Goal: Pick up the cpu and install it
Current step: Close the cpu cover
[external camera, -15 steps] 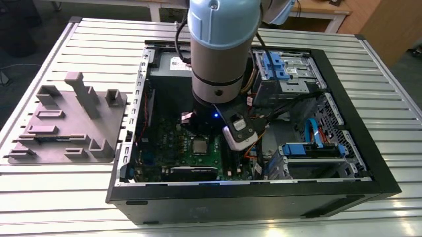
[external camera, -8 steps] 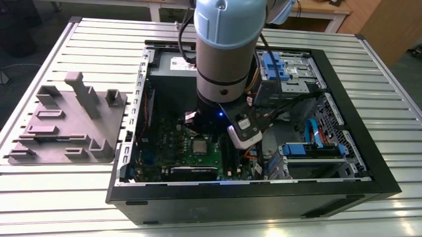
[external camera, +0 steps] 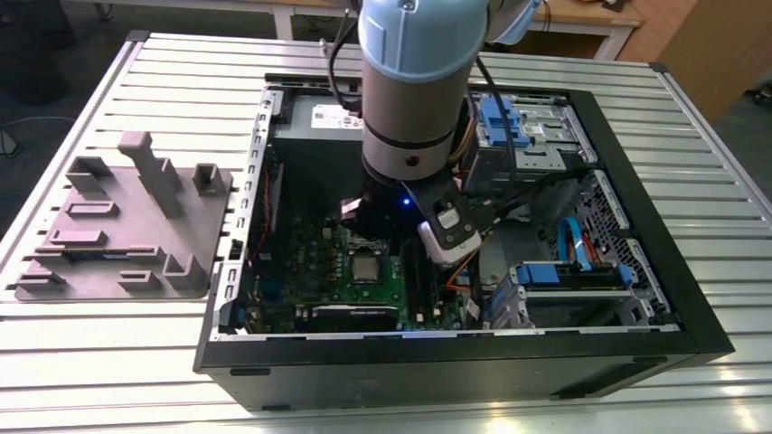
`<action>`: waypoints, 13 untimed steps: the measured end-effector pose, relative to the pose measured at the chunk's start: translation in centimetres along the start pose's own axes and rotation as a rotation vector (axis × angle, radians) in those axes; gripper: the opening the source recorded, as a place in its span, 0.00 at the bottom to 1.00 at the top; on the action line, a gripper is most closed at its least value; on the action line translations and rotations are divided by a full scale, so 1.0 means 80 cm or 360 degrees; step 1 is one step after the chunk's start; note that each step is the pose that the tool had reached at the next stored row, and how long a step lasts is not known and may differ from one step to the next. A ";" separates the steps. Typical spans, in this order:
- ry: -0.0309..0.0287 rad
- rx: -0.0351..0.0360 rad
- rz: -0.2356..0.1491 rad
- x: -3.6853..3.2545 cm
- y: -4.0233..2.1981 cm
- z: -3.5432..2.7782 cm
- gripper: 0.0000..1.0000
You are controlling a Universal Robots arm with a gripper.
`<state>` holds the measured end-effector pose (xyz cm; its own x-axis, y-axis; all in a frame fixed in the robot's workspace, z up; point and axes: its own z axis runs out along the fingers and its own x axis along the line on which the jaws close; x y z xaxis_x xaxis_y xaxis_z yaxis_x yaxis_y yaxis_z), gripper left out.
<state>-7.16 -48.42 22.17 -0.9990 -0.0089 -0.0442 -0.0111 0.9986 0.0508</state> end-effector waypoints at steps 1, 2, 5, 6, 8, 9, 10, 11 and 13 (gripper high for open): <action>0.00000 0.0000 -0.0004 -0.0005 0.0006 0.0004 0.10; 0.00004 -0.0001 -0.0015 -0.0007 0.0006 0.0008 0.10; 0.00037 -0.0004 -0.0081 -0.0009 0.0005 0.0017 0.10; 0.00047 -0.0005 -0.0107 -0.0009 0.0005 0.0021 0.10; 0.00055 -0.0007 -0.0162 -0.0009 0.0005 0.0029 0.10; 0.00054 -0.0008 -0.0191 -0.0009 0.0005 0.0035 0.10; 0.00048 -0.0009 -0.0219 -0.0009 0.0004 0.0040 0.10; 0.00041 -0.0011 -0.0250 -0.0008 0.0004 0.0045 0.10; 0.00017 -0.0013 -0.0306 -0.0009 0.0004 0.0056 0.10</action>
<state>-7.07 -48.37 21.73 -0.9785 -0.1994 -0.0527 -0.2020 0.9781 0.0495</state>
